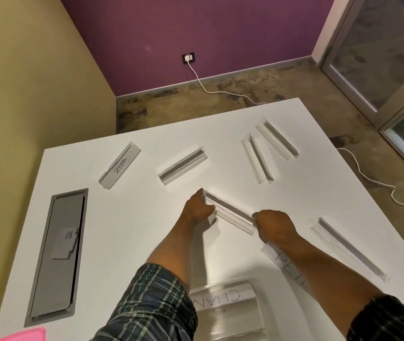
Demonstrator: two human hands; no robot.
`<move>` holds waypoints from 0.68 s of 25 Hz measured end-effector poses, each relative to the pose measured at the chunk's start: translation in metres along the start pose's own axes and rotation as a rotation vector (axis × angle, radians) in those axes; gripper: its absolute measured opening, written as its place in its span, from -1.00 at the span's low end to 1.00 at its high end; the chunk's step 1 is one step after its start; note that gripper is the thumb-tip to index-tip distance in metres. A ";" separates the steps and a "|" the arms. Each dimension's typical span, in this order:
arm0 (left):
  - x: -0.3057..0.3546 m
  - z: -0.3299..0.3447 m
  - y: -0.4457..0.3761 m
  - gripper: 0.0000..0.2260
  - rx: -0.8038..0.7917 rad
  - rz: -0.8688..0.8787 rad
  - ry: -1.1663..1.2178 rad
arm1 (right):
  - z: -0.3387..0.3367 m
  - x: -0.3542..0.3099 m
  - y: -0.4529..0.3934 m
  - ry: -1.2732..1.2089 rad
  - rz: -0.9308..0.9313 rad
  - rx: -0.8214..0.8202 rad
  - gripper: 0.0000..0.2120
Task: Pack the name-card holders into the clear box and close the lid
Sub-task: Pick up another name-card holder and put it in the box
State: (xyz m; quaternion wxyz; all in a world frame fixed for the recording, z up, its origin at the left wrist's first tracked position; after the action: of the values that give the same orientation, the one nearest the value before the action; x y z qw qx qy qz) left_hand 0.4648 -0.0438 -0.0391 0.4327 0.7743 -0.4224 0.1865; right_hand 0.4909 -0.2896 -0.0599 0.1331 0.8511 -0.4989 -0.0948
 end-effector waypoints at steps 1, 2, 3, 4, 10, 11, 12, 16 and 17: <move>-0.002 -0.002 0.002 -0.39 0.019 -0.001 0.040 | -0.001 -0.001 0.001 -0.004 -0.016 0.053 -0.93; -0.005 -0.005 0.004 -0.39 0.047 -0.007 0.075 | -0.003 -0.002 0.003 -0.013 -0.028 0.104 -0.91; -0.008 -0.009 0.007 -0.40 0.078 -0.016 0.124 | -0.006 -0.004 0.003 -0.018 -0.044 0.146 -0.88; -0.011 -0.012 0.012 -0.40 0.102 -0.033 0.181 | -0.010 -0.006 0.004 -0.021 -0.063 0.172 -0.86; -0.023 -0.025 0.049 -0.24 0.209 -0.196 0.676 | -0.053 -0.049 0.025 -0.007 -0.342 0.449 -0.84; -0.025 -0.027 0.056 -0.23 0.231 -0.209 0.727 | -0.060 -0.058 0.032 0.003 -0.409 0.514 -0.86; -0.026 -0.031 0.064 -0.24 0.254 -0.216 0.750 | -0.067 -0.068 0.040 0.013 -0.472 0.569 -0.88; -0.033 -0.043 0.090 -0.44 0.299 -0.241 0.866 | -0.083 -0.104 0.071 0.076 -0.732 0.700 -0.88; -0.034 -0.045 0.097 -0.43 0.281 -0.258 0.893 | -0.085 -0.113 0.079 0.093 -0.772 0.721 -0.87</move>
State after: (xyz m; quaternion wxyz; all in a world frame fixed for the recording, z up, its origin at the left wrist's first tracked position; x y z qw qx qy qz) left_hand 0.3702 -0.0163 0.0131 0.4826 0.7155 -0.0668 0.5007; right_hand 0.3968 -0.2165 0.0494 -0.1904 0.9679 -0.1439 0.0783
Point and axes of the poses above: each hand's wrist, its own y-axis away from the middle knuckle, its own z-axis out of the palm, x = y × z, the point moved 3 cm from there along -y, towards the middle knuckle, and after that the axes turned 3 degrees about x, right-handed, at the moved point
